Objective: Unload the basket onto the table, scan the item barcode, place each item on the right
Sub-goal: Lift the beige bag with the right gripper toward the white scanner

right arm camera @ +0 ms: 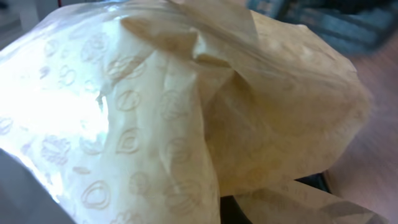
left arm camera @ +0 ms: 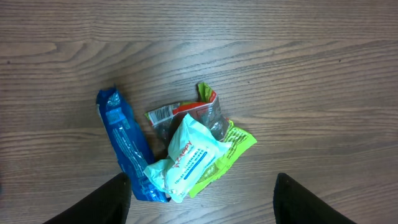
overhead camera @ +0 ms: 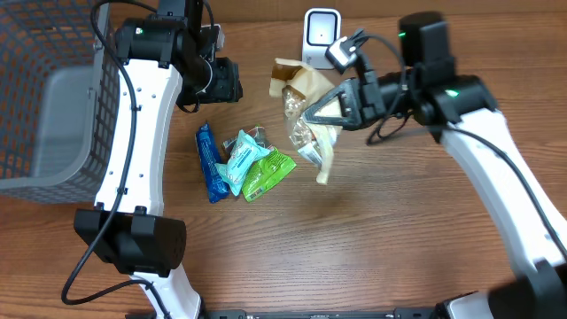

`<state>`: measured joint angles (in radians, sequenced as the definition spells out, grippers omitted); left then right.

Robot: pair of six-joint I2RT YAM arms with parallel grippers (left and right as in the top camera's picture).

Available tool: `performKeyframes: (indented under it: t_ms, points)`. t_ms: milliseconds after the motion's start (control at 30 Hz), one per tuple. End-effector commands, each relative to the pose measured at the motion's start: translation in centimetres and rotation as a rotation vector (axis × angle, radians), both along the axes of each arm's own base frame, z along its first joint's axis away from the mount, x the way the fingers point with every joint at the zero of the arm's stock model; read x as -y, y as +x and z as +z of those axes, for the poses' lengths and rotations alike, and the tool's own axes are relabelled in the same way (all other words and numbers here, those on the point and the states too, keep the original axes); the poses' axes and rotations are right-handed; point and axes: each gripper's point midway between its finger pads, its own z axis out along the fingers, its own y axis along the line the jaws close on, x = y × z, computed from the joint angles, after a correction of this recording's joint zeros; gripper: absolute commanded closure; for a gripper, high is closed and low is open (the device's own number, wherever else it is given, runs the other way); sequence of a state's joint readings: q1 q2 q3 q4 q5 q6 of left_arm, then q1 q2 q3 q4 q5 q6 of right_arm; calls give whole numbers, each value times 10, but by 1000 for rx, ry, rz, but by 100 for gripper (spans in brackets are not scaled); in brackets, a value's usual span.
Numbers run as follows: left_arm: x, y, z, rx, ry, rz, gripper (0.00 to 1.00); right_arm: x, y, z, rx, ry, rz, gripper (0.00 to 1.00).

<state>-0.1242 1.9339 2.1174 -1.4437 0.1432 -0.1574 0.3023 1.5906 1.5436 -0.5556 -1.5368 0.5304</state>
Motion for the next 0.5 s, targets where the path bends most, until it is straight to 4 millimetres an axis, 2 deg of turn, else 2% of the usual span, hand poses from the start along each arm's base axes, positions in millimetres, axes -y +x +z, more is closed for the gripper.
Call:
performKeyframes:
  t_ms: [0,233,467]
  points:
    - [3,1,-5,-13,-13,-6,35,8,-23,35,128,56,27,96]
    - [7,-1,-4,-18,-34,-13,37,9,-22,53,160,61,22,96]
    - [7,-1,-4,-22,-35,-13,37,28,1,53,-45,-2,-53,96]
